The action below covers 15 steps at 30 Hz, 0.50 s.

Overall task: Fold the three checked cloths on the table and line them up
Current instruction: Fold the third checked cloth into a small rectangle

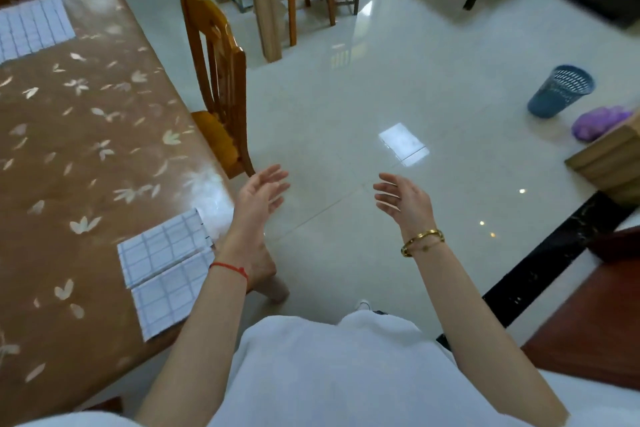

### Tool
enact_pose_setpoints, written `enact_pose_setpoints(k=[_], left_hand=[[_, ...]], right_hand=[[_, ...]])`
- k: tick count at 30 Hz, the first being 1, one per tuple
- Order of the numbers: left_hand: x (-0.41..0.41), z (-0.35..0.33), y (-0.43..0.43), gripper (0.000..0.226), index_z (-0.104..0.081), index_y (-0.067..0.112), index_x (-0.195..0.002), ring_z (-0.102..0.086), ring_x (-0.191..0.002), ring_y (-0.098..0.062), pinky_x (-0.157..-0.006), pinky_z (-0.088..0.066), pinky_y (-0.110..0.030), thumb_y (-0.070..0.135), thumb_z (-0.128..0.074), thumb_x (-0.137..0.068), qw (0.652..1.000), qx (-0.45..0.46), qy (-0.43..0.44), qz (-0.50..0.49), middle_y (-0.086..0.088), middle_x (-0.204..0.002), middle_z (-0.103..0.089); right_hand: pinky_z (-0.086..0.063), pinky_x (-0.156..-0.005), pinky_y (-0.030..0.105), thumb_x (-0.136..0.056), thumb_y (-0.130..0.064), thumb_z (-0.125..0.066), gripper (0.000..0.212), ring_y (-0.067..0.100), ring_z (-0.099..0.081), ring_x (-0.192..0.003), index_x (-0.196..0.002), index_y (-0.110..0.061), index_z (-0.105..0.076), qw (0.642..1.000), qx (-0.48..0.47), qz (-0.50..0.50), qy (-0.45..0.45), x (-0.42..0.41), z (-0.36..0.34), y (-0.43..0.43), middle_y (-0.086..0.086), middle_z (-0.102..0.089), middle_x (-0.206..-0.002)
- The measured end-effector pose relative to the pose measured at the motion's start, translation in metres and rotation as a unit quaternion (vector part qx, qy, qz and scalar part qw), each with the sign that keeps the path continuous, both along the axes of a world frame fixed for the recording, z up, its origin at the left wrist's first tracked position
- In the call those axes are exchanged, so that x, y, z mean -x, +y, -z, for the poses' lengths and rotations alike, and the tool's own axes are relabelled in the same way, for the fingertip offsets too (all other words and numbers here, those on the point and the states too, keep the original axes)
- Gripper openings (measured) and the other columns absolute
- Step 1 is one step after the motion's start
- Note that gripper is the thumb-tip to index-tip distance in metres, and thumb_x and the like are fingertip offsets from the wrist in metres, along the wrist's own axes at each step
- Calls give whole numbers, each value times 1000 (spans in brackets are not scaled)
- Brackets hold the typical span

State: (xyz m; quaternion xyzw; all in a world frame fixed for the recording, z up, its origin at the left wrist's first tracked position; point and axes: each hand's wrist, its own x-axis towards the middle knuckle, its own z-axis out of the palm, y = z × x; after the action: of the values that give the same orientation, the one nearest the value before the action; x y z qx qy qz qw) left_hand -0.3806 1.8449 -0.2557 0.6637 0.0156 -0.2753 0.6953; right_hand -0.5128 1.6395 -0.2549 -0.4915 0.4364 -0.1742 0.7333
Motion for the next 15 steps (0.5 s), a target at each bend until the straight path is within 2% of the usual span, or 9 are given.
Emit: enact_pose_setpoints(k=[6, 15], left_hand=[[19, -11, -86, 30, -60, 18, -124, -65, -113, -16, -99, -50, -32, 5, -47, -101, 1000, 17, -7, 25, -1, -122, -67], [1, -12, -155, 33, -59, 14, -130, -65, -114, -17, -100, -50, -34, 5, -45, -101, 1000, 10, -5, 16, -1, -123, -68]], right_hand=[[-54, -69, 25, -98, -21, -48, 26, 18, -63, -77, -105, -7, -69, 1000, 21, 5, -8, 27, -6, -83, 7, -70, -90], [-53, -72, 27, -99, -22, -46, 28, 19, -62, -79, -109, -6, -68, 1000, 21, 9, -9, 11, -1, -151, 6, -70, -92]])
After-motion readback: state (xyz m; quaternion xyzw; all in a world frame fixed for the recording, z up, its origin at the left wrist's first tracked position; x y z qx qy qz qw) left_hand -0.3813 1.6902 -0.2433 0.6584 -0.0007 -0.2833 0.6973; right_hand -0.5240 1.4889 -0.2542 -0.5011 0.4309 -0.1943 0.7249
